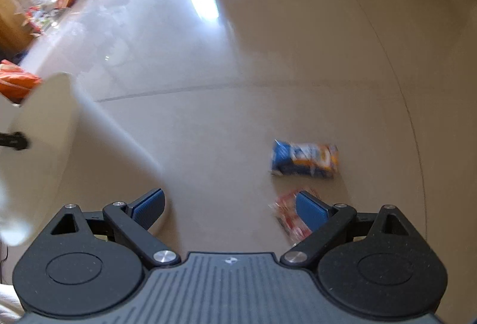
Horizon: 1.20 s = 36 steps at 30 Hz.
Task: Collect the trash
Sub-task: 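Move the right tool to the red snack wrapper and grasp it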
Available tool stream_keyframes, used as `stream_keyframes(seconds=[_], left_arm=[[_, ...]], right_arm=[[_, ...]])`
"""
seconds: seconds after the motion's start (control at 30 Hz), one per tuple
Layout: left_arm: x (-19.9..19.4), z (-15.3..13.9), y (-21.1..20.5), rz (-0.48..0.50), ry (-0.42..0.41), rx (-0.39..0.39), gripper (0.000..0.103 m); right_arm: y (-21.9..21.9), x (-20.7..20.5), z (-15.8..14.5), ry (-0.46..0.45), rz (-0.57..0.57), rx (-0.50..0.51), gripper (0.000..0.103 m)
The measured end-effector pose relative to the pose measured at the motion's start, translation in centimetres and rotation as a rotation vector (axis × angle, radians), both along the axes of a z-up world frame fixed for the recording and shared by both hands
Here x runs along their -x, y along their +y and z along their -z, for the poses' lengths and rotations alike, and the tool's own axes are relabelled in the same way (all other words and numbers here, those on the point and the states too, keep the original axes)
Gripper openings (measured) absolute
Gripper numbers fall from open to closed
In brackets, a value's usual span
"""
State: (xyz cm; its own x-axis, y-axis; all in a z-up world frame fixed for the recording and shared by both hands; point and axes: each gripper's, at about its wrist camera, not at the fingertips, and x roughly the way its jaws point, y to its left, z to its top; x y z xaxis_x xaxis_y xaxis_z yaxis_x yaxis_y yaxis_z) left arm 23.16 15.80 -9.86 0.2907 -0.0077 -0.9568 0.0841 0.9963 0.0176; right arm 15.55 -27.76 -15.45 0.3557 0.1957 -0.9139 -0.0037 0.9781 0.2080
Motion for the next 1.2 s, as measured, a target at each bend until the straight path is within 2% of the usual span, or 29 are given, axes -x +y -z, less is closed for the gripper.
stream_keyframes(seconds=[0.13, 0.27, 0.57, 0.77, 0.9, 1.03, 1.2], left_arm=[[-0.2, -0.1, 0.3, -0.012, 0.008, 0.018, 0.011], [-0.5, -0.1, 0.5, -0.018, 0.014, 0.021, 0.011], [-0.5, -0.1, 0.0, -0.014, 0.012, 0.002, 0.011], [-0.4, -0.1, 0.0, -0.008, 0.008, -0.002, 0.011], [-0.4, -0.1, 0.1, -0.013, 0.01, 0.005, 0.011], [-0.4, -0.1, 0.1, -0.011, 0.008, 0.004, 0.011], [-0.4, -0.1, 0.0, -0.011, 0.009, 0.001, 0.011]], right_arm=[[-2.7, -0.3, 5.3, 0.091, 0.119, -0.022, 0.097], [-4.7, -0.1, 10.5, 0.209, 0.299, -0.082, 0.096], [-5.8, -0.5, 18.4, 0.257, 0.626, -0.087, 0.096], [-5.8, -0.5, 20.4, 0.218, 0.758, -0.106, 0.096], [-5.5, -1.5, 21.6, 0.222, 0.784, -0.104, 0.096], [-4.7, -2.6, 22.3, 0.215, 0.787, -0.052, 0.103], [-3.4, -4.4, 22.5, 0.23, 0.794, 0.044, 0.103]])
